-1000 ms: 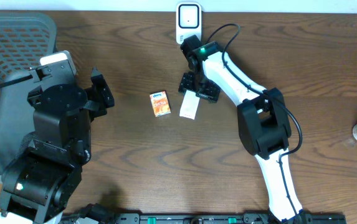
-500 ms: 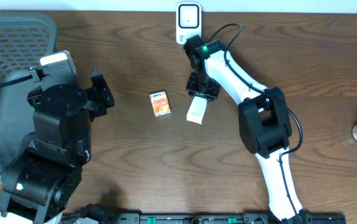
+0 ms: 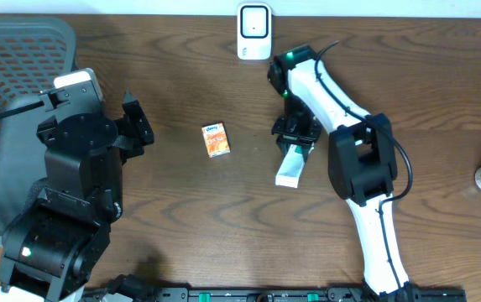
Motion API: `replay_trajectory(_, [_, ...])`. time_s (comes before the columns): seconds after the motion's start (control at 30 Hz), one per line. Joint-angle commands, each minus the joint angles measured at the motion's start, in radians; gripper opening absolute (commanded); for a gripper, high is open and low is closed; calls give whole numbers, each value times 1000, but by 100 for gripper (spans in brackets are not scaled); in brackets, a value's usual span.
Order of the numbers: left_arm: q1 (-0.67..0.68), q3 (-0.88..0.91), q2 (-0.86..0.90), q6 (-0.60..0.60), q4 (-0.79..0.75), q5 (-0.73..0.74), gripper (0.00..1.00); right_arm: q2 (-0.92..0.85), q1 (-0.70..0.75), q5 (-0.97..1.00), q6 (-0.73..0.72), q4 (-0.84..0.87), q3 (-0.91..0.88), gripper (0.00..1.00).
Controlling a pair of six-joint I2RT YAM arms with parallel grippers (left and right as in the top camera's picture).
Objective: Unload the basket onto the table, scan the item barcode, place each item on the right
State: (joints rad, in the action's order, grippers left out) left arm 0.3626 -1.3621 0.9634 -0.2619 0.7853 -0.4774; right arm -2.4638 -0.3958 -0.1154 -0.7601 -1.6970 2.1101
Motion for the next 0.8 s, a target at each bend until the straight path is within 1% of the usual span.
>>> replay_trajectory(0.0, [-2,10,-4,-5,0,-10,89,-14,2,-106,89,-5,28,15])
replay_trajectory(0.07, [-2,10,-4,-5,0,-10,89,-14,2,-181,104,-5,28,16])
replay_trajectory(0.13, [-2,10,-4,-5,0,-10,89,-14,7,-194,101,-5,28,16])
replay_trajectory(0.3, [-2,10,-4,-5,0,-10,89,-14,8,-241,47,-5,28,21])
replay_trajectory(0.5, [-2,10,-4,-5,0,-10,89,-14,11,-241,16,-5,28,34])
replay_trajectory(0.63, [-2,10,-4,-5,0,-10,89,-16,10,-241,-45,-5,27,34])
replay_trajectory(0.73, [-2,10,-4,-5,0,-10,89,-17,10,-201,-101,-5,26,33])
replay_trajectory(0.77, [-2,10,-4,-5,0,-10,89,-17,10,-182,-113,-5,21,31])
